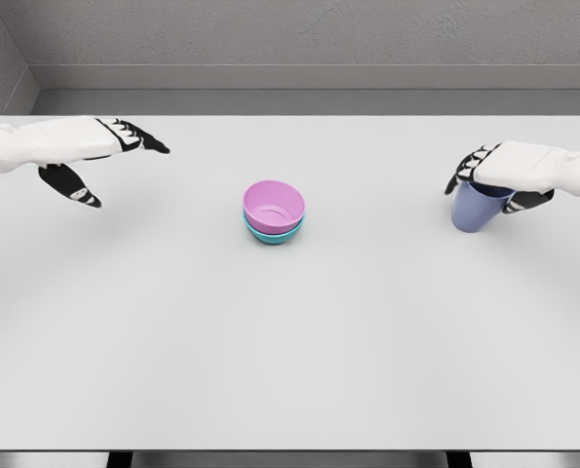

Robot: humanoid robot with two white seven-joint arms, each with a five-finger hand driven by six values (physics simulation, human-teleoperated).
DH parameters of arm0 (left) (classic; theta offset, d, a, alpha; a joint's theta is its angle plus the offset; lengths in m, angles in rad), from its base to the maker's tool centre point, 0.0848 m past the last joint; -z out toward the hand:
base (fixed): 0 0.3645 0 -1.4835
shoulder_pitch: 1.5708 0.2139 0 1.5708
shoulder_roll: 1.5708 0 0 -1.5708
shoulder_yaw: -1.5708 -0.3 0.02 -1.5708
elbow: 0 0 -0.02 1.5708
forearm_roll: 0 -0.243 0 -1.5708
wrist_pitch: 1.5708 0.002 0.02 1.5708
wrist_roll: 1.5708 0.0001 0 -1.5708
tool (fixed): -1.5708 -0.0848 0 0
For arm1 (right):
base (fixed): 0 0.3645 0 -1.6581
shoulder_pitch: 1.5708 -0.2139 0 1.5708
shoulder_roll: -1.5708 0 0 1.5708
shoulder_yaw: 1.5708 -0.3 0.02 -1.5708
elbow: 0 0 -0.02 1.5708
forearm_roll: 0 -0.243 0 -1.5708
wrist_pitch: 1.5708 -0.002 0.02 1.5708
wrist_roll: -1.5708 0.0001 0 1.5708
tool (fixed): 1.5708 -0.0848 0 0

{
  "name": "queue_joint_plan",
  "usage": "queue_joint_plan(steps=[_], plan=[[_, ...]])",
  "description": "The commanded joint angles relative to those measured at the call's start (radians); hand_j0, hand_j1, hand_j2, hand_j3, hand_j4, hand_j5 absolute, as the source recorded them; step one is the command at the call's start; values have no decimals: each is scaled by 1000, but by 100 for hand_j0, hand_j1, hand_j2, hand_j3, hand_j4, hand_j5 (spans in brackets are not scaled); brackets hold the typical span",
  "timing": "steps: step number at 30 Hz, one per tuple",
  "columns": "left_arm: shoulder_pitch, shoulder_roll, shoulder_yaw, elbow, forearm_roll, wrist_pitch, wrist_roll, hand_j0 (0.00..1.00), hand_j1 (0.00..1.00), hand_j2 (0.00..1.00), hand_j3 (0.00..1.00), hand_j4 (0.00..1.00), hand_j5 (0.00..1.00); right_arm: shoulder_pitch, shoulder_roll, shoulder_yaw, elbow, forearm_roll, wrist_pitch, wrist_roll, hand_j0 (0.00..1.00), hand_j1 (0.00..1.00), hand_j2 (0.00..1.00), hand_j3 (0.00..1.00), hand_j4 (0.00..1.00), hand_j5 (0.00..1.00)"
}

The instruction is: Stacking bowl and cup with both arms

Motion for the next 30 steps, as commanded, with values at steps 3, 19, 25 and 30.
queue_joint_plan(steps=[3,19,25,30], plan=[[12,-1,6,-6,3,3,0,100,100,100,100,100,100,0,-1,1,0,-4,0,2,60,60,60,60,60,60],[28,9,-7,2,4,3,0,100,100,100,100,100,100,-11,1,-7,15,-14,0,2,46,46,46,46,46,46],[29,9,-7,2,4,3,0,100,100,100,100,100,100,-28,1,-11,14,-17,0,2,46,46,46,46,46,46],[28,9,-5,2,4,3,0,100,100,100,100,100,100,-87,3,-11,11,-50,0,2,41,41,41,41,41,41]])
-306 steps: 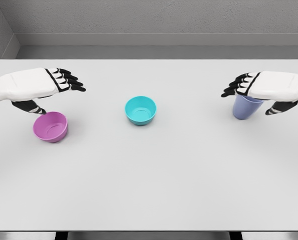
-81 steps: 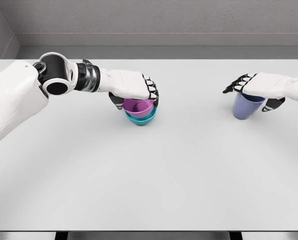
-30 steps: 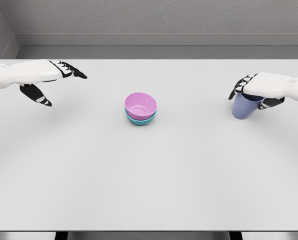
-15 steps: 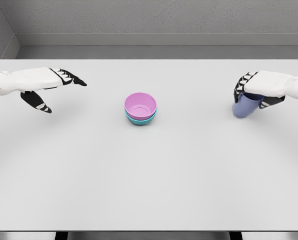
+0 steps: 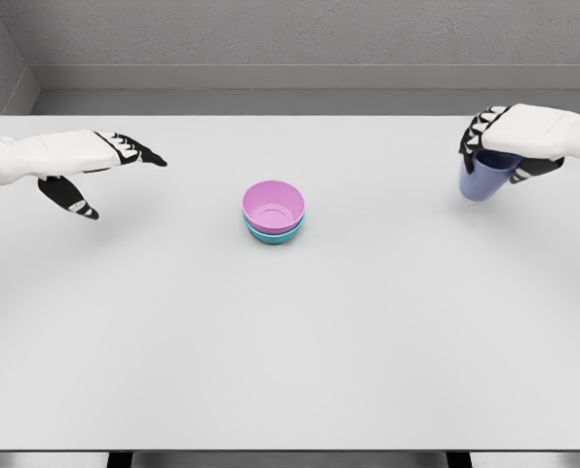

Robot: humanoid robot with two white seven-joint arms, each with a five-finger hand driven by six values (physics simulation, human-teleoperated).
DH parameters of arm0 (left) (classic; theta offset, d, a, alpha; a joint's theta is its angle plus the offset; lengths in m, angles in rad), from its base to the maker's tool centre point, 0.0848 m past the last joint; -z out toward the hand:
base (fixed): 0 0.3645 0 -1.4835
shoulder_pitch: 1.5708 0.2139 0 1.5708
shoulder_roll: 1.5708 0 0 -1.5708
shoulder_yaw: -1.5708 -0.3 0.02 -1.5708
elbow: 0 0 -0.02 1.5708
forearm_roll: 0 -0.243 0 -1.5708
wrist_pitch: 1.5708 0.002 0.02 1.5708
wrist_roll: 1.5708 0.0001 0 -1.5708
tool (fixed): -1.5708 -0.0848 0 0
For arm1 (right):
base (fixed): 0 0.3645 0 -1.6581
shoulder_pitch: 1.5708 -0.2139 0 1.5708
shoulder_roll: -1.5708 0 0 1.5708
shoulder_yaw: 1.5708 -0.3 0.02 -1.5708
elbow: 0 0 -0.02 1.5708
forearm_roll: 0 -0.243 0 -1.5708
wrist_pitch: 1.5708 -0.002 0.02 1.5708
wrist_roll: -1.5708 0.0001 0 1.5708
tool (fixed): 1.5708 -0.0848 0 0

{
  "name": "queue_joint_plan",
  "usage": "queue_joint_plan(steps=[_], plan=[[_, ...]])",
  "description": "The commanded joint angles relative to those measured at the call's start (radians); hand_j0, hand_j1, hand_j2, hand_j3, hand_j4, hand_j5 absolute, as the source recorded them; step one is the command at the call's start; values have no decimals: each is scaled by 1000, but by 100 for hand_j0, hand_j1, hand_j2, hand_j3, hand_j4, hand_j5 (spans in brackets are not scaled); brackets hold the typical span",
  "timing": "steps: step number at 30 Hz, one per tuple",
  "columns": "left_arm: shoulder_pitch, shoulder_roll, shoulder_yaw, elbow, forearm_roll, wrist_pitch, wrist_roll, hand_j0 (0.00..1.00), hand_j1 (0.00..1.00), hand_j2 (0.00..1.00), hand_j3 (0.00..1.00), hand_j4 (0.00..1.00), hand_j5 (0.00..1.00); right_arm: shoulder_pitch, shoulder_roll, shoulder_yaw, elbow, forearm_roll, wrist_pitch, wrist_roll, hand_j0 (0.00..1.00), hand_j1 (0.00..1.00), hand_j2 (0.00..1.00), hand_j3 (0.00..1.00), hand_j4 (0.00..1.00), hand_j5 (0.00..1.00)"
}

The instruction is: Stacking bowl and cup with both arms

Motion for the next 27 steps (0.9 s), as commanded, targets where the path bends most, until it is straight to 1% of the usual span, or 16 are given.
queue_joint_plan(steps=[1,3,4,7,10,24,27], plan=[[0,1,1,0,6,3,0,100,100,100,100,100,100,0,10,-1,-1,-22,4,-1,41,41,41,41,41,41],[0,1,2,0,6,3,0,100,100,100,100,100,100,-14,38,-1,-1,-22,4,-1,41,41,41,41,41,41],[0,1,1,0,6,3,0,100,100,100,100,100,100,-25,64,-1,-1,-22,4,-1,41,41,41,41,41,41],[0,1,2,0,6,3,0,100,100,100,100,100,100,-37,73,-3,-1,-22,4,-1,41,41,41,41,41,41],[0,1,2,0,6,3,0,100,100,100,100,100,100,-51,104,-3,-3,-22,4,-1,41,41,41,41,41,41],[0,2,2,0,6,3,0,100,100,100,100,100,100,-64,107,-3,-3,-22,4,-1,40,40,40,40,40,40],[0,2,2,0,6,3,0,100,100,100,100,100,100,-69,118,-1,-3,-22,4,-1,40,40,40,40,40,40]])
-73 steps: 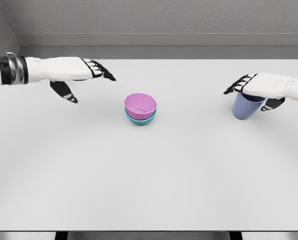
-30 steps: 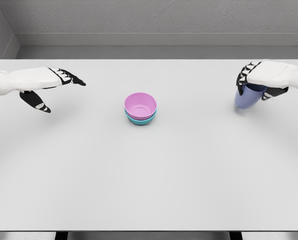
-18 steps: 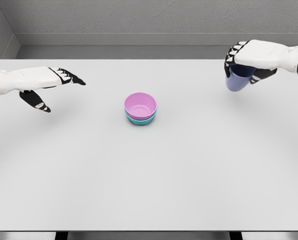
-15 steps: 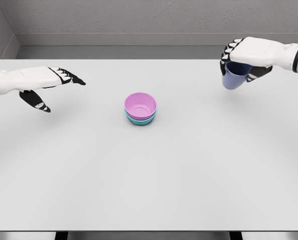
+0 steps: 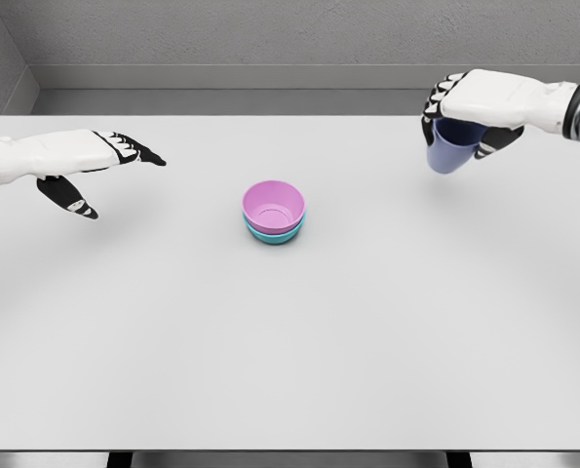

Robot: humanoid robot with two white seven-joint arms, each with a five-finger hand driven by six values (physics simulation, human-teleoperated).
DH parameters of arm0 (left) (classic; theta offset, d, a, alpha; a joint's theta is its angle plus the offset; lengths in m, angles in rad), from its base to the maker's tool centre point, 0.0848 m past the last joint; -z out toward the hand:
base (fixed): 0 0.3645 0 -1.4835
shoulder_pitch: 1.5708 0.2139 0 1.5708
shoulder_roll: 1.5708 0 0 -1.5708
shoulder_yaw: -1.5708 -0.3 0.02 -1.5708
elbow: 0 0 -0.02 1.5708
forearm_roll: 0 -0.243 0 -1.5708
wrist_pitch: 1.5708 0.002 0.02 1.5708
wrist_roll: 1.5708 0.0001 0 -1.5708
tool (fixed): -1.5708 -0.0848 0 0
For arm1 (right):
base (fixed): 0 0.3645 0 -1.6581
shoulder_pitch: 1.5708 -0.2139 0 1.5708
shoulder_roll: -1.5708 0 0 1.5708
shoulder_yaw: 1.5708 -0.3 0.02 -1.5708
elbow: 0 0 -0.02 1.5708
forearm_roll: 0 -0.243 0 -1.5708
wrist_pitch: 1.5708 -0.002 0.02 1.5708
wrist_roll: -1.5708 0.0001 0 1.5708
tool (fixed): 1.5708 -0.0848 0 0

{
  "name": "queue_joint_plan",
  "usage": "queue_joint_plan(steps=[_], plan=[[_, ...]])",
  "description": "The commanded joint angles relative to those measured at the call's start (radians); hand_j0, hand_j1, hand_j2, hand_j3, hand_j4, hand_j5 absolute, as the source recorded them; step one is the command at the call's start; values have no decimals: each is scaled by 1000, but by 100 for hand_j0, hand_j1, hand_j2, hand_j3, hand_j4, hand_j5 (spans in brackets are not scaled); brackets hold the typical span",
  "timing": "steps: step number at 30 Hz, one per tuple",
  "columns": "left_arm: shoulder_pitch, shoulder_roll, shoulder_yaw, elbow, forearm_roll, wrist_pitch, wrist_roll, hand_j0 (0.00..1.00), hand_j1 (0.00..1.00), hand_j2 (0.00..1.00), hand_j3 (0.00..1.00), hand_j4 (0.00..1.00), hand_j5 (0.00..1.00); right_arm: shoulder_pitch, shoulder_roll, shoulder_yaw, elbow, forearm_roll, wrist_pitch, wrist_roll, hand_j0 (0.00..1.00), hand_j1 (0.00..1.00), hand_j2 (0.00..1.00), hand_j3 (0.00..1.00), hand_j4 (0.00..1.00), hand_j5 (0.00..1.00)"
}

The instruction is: Stacking bowl and cup with both arms

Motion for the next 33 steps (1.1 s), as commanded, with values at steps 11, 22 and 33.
queue_joint_plan(steps=[11,22,33], plan=[[-2,2,1,0,6,3,0,100,100,100,100,100,100,-25,65,3,-2,-6,4,-1,40,40,40,40,40,40],[-2,2,1,0,6,3,0,100,100,100,100,100,100,-35,137,13,-2,-5,4,-1,40,40,40,40,40,40],[-2,20,-1,-2,8,3,0,100,100,100,100,100,100,-57,218,53,-9,-3,4,-1,40,40,40,40,40,40]])
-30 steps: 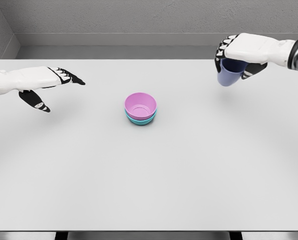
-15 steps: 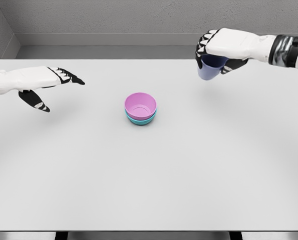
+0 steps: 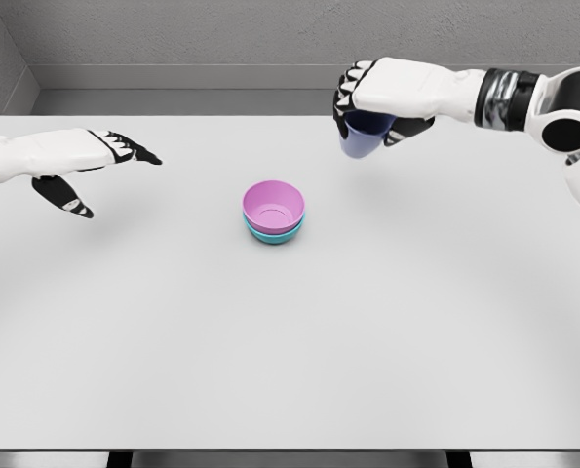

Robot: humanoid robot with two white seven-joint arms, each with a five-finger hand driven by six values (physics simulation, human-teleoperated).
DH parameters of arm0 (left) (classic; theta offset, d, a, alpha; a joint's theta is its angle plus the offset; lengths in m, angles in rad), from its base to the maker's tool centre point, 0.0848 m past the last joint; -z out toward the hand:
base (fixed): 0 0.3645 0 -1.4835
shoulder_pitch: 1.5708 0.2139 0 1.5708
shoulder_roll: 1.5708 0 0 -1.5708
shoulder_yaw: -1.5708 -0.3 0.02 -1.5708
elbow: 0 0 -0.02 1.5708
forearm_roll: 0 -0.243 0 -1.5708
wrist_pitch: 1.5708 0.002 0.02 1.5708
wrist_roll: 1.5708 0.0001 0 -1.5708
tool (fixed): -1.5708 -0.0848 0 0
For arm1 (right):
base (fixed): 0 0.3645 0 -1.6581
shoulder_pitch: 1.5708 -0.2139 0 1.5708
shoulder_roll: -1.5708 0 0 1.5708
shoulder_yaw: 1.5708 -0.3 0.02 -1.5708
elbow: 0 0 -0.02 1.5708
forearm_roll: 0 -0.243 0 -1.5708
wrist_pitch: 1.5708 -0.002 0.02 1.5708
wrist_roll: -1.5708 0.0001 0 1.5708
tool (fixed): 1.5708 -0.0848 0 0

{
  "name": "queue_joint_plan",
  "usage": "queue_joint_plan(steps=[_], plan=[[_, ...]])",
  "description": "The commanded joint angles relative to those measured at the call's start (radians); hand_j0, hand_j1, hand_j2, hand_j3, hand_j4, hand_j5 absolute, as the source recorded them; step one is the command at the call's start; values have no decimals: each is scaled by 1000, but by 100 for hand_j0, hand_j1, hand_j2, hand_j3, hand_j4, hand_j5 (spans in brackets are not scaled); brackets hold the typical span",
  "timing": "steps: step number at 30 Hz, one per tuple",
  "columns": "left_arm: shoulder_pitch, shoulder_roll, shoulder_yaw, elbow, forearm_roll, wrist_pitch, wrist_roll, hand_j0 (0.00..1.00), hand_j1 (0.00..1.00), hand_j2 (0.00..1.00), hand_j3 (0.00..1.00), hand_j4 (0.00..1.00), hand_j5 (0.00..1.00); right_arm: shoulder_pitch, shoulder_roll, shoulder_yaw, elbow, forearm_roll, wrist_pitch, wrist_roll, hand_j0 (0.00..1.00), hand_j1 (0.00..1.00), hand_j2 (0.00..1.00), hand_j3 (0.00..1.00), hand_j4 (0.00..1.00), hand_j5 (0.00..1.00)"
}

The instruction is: Stacking bowl and cup with both arms

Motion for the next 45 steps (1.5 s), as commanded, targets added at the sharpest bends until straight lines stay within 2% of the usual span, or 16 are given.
queue_joint_plan(steps=[1,6,13,23,34,45], plan=[[0,6,0,0,7,3,0,100,100,100,100,100,100,0,25,17,-2,-6,3,-1,40,40,40,40,40,40],[-2,6,0,0,7,3,0,100,100,100,100,100,100,-9,49,30,-3,-6,3,-1,40,40,40,40,40,40],[0,6,-2,0,5,3,0,100,100,100,100,100,100,-11,55,85,-83,-6,3,-1,40,40,40,40,40,40],[0,6,-2,0,5,3,0,100,100,100,100,100,100,-9,80,143,-128,-6,3,-1,38,38,38,38,38,38],[0,6,-2,0,5,3,0,100,100,100,100,100,100,0,86,171,-163,-6,3,-1,38,38,38,38,38,38],[0,6,-2,-2,5,3,0,100,100,100,100,100,100,5,86,201,-165,-6,3,-1,38,38,38,38,38,38]])
